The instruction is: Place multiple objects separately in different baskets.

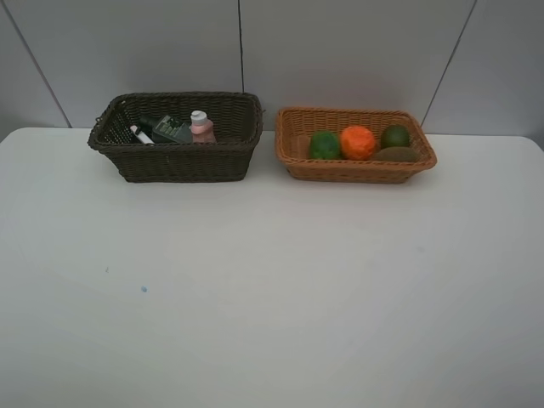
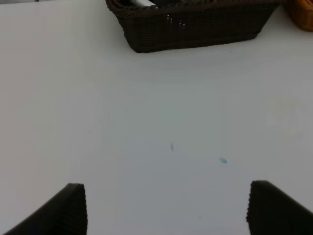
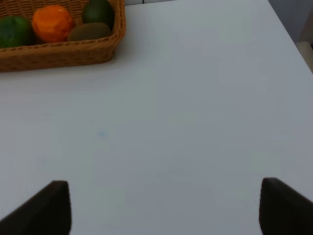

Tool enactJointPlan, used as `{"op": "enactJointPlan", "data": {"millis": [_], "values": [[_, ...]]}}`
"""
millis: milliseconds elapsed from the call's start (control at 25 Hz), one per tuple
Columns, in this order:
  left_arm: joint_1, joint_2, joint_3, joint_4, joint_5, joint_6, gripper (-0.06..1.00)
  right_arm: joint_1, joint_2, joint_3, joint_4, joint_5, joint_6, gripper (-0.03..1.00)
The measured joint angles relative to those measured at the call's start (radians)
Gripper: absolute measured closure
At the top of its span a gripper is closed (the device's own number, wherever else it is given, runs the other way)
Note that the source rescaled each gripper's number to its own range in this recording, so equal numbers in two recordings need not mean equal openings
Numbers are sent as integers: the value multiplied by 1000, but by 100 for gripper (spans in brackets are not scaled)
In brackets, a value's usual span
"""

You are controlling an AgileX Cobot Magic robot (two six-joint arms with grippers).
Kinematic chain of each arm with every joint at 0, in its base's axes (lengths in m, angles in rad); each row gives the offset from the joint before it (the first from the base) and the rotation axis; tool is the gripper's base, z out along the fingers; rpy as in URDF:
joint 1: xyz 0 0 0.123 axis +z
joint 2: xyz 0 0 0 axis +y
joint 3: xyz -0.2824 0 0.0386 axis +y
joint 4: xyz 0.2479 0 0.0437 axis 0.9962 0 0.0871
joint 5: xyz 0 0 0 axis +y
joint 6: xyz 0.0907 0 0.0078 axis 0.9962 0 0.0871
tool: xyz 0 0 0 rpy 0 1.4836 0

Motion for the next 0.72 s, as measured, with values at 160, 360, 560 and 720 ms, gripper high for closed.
{"op": "enactJointPlan", "data": {"millis": [160, 360, 560, 720], "values": [[0, 0, 0, 0, 0, 0, 11, 0, 0, 32, 16, -84, -2, 6], [0, 0, 0, 0, 0, 0, 11, 0, 0, 62, 18, -148, -6, 6], [0, 0, 0, 0, 0, 0, 11, 0, 0, 62, 18, -154, -9, 6], [0, 0, 0, 0, 0, 0, 11, 0, 0, 62, 18, -155, -9, 6]]}}
